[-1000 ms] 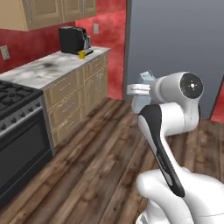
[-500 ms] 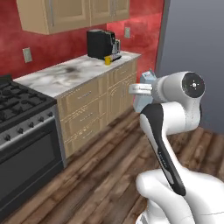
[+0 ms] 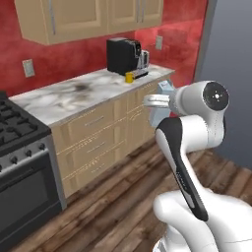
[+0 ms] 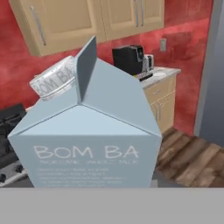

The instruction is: Take a sugar cube from the saucer and place it inside the coffee. Then, grab milk from the fridge and place it next to the coffee on the counter to sweeten the coffee.

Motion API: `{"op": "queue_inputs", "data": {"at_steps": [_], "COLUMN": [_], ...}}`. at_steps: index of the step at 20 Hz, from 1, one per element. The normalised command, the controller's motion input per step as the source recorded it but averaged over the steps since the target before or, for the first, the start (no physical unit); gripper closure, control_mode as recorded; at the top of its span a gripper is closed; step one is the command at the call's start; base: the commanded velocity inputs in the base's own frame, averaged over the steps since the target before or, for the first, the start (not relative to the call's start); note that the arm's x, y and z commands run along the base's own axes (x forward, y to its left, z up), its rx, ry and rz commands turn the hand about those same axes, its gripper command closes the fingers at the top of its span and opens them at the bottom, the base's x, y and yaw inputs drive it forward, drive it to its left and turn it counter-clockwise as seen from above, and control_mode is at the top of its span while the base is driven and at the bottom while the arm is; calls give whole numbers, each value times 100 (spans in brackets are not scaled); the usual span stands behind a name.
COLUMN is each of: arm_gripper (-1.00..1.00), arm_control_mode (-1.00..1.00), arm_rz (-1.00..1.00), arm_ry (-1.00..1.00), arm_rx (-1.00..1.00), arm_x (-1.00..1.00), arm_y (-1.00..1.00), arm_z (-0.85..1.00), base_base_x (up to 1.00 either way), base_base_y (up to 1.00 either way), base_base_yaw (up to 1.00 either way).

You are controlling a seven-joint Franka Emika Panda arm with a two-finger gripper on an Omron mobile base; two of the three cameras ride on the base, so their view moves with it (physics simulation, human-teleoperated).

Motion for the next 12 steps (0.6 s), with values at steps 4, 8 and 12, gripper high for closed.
{"op": "queue_inputs", "data": {"at_steps": [4, 8, 12], "arm_gripper": [100, 100, 100], "arm_control_mode": [100, 100, 100], "arm_rz": [0, 0, 0], "arm_ry": [0, 0, 0], "arm_rx": [0, 0, 0], "arm_x": [0, 0, 0], "arm_y": [0, 0, 0], "arm_z": [0, 0, 0], "base_base_x": [100, 100, 100], "base_base_y": [-65, -61, -62], "base_base_yaw": [26, 36, 38]}}
